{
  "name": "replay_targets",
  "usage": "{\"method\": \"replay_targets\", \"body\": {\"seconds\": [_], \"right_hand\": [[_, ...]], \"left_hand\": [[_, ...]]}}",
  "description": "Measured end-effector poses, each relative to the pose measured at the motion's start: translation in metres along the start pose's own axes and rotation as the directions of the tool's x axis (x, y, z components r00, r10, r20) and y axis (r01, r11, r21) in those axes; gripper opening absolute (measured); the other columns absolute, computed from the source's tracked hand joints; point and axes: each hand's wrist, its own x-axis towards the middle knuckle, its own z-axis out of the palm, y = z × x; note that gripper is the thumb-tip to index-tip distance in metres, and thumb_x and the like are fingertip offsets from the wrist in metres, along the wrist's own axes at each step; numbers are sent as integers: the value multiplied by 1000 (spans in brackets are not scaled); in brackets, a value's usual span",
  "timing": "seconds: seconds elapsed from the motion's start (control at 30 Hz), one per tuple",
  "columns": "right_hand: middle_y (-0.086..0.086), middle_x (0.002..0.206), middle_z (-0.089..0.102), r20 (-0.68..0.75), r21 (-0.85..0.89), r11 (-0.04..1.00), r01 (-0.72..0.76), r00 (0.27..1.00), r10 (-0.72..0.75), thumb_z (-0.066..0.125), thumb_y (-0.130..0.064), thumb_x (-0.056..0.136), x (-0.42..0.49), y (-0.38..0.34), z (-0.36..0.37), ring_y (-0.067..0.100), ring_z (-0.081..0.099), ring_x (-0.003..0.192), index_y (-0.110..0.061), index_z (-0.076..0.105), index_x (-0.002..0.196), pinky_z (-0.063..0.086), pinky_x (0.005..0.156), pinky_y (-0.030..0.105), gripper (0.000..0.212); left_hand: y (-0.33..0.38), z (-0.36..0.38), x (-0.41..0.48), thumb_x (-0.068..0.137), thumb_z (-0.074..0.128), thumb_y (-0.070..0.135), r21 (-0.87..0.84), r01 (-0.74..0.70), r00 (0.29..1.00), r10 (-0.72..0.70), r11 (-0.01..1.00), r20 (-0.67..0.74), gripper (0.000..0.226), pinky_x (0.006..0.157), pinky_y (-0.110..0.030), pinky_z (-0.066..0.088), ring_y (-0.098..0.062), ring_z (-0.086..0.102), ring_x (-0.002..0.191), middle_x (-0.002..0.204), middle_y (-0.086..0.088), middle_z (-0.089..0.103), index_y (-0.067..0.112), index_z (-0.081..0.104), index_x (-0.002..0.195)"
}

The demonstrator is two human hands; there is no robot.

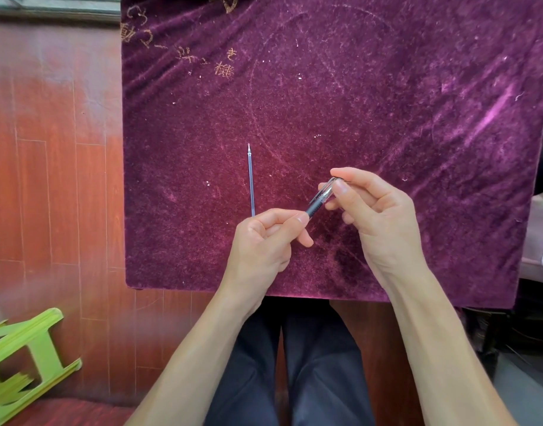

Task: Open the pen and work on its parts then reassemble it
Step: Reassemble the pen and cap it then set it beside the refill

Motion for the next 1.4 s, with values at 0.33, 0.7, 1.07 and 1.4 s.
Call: {"method": "replay_targets", "body": {"seconds": [0.33,0.7,1.07,1.4], "right_hand": [[19,103,77,-131,16,999,52,990,-49,70,-20,103,-10,1,19,9,66,80,-34,81,110,52,63,18,19],[10,103,81,-164,1,999,36,986,-35,69,-25,104,-9,3,21,10,69,86,-36,80,117,55,68,22,20],[-5,88,82,-140,68,993,-93,985,101,78,-24,96,-20,12,25,0,73,79,-25,86,94,54,70,14,8],[-19,84,81,-213,-406,908,-104,977,17,80,-39,91,16,19,41,-5,76,78,-34,84,94,56,74,11,7]], "left_hand": [[-2,14,-9,97,66,18,-269,115,993,-100,956,70,16,37,-13,26,-1,33,40,73,-4,64,5,76,100],[0,20,-7,98,65,16,-322,133,991,-120,937,60,17,35,-12,27,0,33,39,72,-5,63,3,74,102],[1,25,-3,96,64,29,42,-79,992,83,996,-96,23,63,-20,52,-5,66,71,86,4,77,17,80,107],[25,-32,25,89,71,38,764,-40,842,433,644,-321,17,70,-32,58,-7,63,63,78,10,68,25,71,101]]}}
